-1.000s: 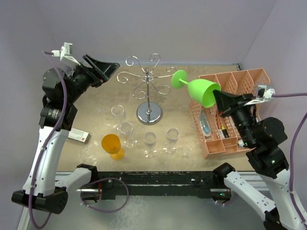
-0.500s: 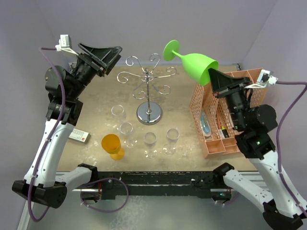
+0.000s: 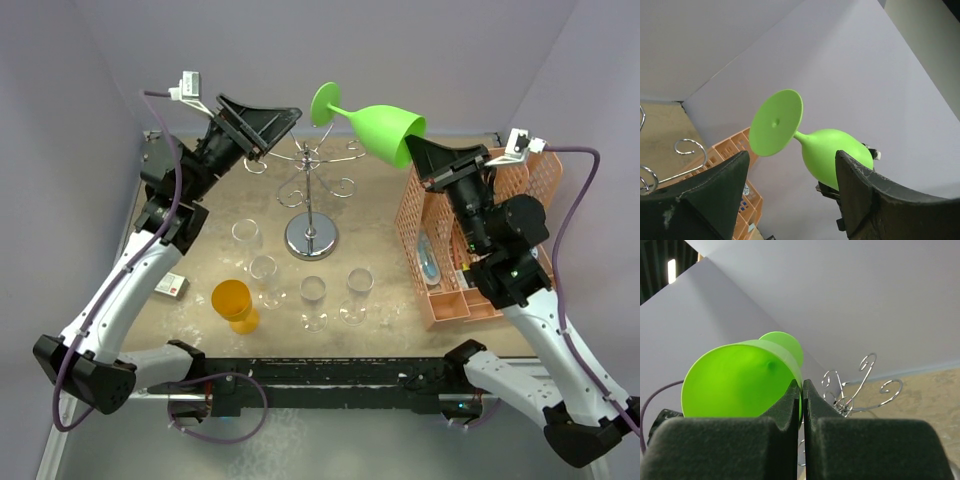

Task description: Place the wine glass upside down on the wine glass rack

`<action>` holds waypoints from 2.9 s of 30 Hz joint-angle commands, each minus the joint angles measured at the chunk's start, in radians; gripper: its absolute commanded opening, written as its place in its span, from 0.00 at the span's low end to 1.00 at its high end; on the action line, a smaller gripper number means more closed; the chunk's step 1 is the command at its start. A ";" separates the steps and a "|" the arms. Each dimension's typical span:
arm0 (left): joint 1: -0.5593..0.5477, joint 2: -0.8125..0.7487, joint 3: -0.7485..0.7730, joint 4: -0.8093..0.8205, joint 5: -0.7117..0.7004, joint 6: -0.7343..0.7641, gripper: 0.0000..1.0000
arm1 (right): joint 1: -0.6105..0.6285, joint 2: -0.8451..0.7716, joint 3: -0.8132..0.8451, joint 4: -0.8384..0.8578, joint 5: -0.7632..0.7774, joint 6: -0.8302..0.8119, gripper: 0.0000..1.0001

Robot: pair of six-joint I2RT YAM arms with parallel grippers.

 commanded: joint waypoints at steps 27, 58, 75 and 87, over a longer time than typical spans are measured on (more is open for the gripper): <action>-0.020 -0.113 -0.103 0.003 -0.184 -0.005 0.73 | 0.005 0.084 -0.009 0.312 -0.086 0.054 0.00; -0.222 0.113 -0.012 0.586 -0.466 -0.271 0.51 | 0.069 0.209 -0.064 0.694 -0.161 0.106 0.00; -0.250 0.154 0.014 0.678 -0.491 -0.250 0.03 | 0.073 0.123 -0.138 0.627 -0.310 -0.013 0.00; -0.248 0.068 0.090 0.448 -0.405 0.051 0.00 | 0.073 -0.058 -0.114 0.277 -0.216 -0.193 0.41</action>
